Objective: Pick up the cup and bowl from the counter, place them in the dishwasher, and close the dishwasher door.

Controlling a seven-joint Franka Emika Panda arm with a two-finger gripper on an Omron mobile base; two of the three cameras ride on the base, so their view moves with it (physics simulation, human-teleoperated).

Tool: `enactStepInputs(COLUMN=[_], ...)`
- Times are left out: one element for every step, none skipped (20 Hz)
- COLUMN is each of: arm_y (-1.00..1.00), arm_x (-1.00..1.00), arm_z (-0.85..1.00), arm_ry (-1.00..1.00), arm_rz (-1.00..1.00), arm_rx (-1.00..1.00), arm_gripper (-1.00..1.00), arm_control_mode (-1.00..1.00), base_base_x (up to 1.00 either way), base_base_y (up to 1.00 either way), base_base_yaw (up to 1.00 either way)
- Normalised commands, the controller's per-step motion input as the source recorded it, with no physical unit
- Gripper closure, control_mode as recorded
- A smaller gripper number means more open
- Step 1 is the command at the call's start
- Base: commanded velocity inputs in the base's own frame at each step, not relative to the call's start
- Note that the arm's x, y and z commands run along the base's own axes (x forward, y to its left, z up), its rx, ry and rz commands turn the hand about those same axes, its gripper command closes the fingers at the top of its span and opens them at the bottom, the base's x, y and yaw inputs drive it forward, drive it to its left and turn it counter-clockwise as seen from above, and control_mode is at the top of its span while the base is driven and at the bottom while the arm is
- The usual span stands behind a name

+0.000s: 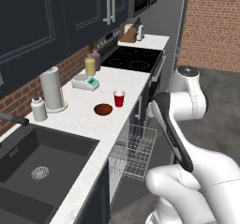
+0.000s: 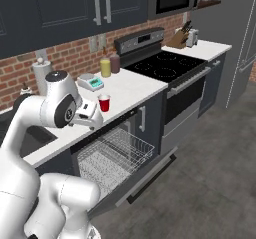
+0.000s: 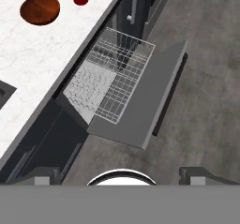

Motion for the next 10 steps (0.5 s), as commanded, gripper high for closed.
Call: enactStepInputs(arm_y=[0.1,0.14,0.19,0.24,0.28,0.34,0.36,0.32,0.23,0.25], arm_x=[0.45,0.46,0.46,0.51,0.51,0.56,0.56,0.59,0.64,0.68], arm_z=[-0.02,-0.02,-0.01,-0.01,-0.03,-0.06,-0.08,-0.04,-0.03,-0.07], arm_ry=[0.0,0.0,0.0,0.0,0.0,0.0,0.0,0.0,0.0,0.0], arm_rz=[-0.02,-0.01,0.0,0.0,0.0,0.0,0.0,-0.02,-0.05,-0.07], arm_rx=[0.0,0.0,0.0,0.0,0.0,0.0,0.0,0.0,0.0,0.0], arm_gripper=[-1.0,-1.0,-1.0,-1.0,-1.0,-1.0,-1.0,-1.0,-1.0,-1.0], arm_control_mode=[-1.0,-1.0,-1.0,-1.0,-1.0,-1.0,-1.0,-1.0,-1.0,-1.0], base_base_x=[0.0,0.0,0.0,0.0,0.0,0.0,0.0,0.0,0.0,0.0], base_base_y=[0.0,0.0,0.0,0.0,0.0,0.0,0.0,0.0,0.0,0.0], base_base_yaw=[0.0,0.0,0.0,0.0,0.0,0.0,0.0,0.0,0.0,0.0])
